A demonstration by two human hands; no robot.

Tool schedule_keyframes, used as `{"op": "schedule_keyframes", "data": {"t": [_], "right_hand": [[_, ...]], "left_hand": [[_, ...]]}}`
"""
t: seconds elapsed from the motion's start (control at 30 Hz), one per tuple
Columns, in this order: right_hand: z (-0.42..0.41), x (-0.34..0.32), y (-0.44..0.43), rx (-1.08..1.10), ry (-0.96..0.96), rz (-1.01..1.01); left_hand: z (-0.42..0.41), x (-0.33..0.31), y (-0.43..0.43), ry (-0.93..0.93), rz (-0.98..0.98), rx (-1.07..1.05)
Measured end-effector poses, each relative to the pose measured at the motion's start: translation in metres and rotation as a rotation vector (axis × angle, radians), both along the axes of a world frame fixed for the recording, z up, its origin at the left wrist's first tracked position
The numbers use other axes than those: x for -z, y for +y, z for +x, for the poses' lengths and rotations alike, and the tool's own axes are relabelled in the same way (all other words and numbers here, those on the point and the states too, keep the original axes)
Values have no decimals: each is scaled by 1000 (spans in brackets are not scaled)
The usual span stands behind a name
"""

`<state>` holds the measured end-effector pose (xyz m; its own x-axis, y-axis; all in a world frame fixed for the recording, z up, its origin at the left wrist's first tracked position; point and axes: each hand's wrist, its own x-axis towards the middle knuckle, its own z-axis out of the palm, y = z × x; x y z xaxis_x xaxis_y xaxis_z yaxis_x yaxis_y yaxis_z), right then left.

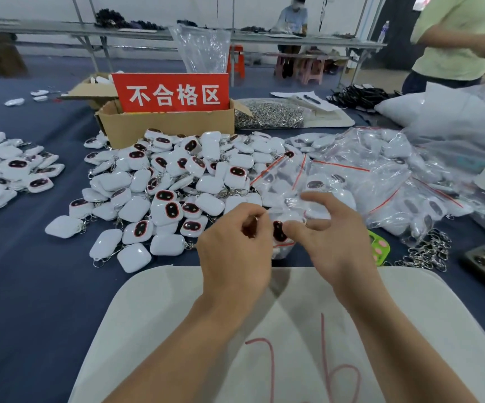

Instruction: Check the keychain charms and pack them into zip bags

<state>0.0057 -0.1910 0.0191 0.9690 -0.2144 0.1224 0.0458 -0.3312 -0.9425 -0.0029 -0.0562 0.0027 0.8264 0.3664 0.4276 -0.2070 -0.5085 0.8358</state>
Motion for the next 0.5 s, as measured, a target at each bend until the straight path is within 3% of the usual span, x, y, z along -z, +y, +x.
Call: {"op": "schedule_keyframes", "data": {"t": [0.13,0.23,0.33,0.4,0.5], "right_hand": [[-5,9,12,-40,-57,-256],[-9,14,13,109,-86,-465],[-9,12,4,206,-78,-700],[-4,8,-4,226,56,-816],[-5,0,-11,159,35,-825]], "left_hand": [[-12,-2,-8,-116,-26,217],[-19,0,-11,-218,-12,352],[-16,1,-5,-162,-5,503],[-8,1,6,-123,5,442],[11,-2,30,-57,-79,170]]}}
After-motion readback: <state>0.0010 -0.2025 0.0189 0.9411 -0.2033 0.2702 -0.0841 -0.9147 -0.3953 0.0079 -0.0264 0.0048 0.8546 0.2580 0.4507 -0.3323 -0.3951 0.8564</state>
